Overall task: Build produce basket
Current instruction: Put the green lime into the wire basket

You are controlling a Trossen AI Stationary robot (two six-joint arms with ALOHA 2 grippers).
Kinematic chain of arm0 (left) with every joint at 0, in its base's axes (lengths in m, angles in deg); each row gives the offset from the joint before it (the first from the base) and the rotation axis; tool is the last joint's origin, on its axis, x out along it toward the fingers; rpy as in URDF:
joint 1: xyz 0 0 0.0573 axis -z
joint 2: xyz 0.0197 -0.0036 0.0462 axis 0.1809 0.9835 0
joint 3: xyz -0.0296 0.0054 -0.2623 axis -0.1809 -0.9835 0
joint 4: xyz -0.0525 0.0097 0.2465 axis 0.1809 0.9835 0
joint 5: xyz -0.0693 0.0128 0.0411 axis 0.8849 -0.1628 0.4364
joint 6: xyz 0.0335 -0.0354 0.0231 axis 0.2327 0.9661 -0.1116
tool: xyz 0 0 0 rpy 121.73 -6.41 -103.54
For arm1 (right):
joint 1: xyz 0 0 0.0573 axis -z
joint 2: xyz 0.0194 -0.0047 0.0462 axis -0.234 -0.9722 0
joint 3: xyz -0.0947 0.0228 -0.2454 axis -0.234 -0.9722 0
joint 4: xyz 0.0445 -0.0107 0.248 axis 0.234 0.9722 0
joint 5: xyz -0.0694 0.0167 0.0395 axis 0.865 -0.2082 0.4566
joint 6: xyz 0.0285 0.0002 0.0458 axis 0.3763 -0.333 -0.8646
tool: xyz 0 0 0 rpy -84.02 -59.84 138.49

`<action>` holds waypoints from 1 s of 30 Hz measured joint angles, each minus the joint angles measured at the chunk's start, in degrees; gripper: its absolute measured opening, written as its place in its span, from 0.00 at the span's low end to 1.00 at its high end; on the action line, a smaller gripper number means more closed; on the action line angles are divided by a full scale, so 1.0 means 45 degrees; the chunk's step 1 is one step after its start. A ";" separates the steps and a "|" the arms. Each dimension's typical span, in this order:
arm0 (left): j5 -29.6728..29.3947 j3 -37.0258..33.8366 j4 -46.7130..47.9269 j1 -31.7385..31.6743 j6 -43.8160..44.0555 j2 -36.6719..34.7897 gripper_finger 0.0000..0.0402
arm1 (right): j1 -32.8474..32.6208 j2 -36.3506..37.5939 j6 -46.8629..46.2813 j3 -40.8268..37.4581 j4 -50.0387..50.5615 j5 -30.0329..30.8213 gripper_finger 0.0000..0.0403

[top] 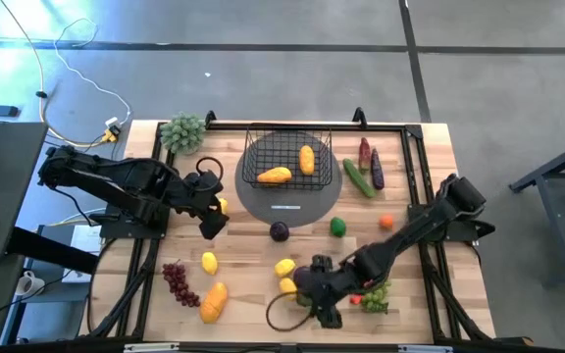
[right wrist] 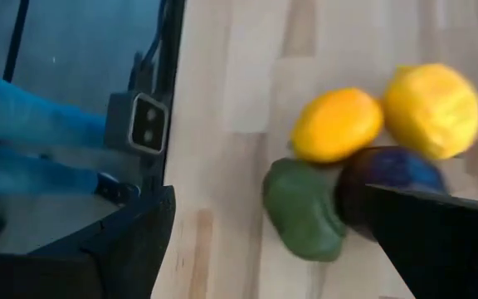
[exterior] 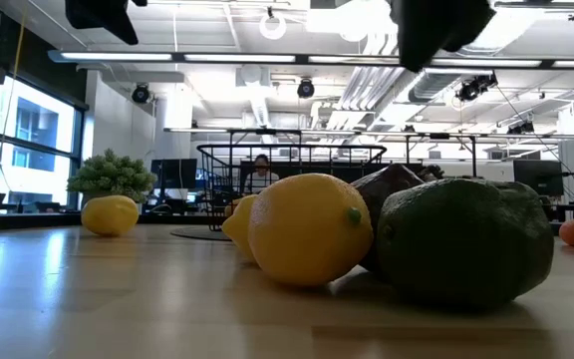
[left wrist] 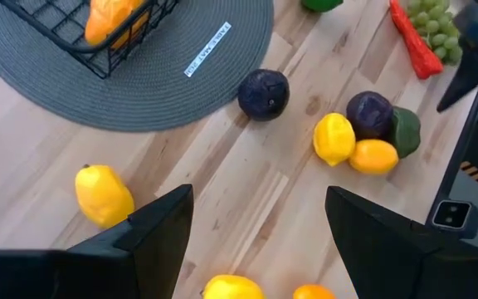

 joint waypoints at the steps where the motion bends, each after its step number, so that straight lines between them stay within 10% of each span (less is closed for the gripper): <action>1: -0.0056 0.0000 0.0002 0.0002 0.0010 0.0000 0.66 | -0.0127 -0.0113 0.0098 0.0000 -0.0039 0.0047 0.91; 30: -0.0689 0.0000 -0.0003 -0.0005 0.0649 0.0000 0.66 | -0.1018 -0.2674 0.0325 -0.0015 -0.0821 0.2357 0.91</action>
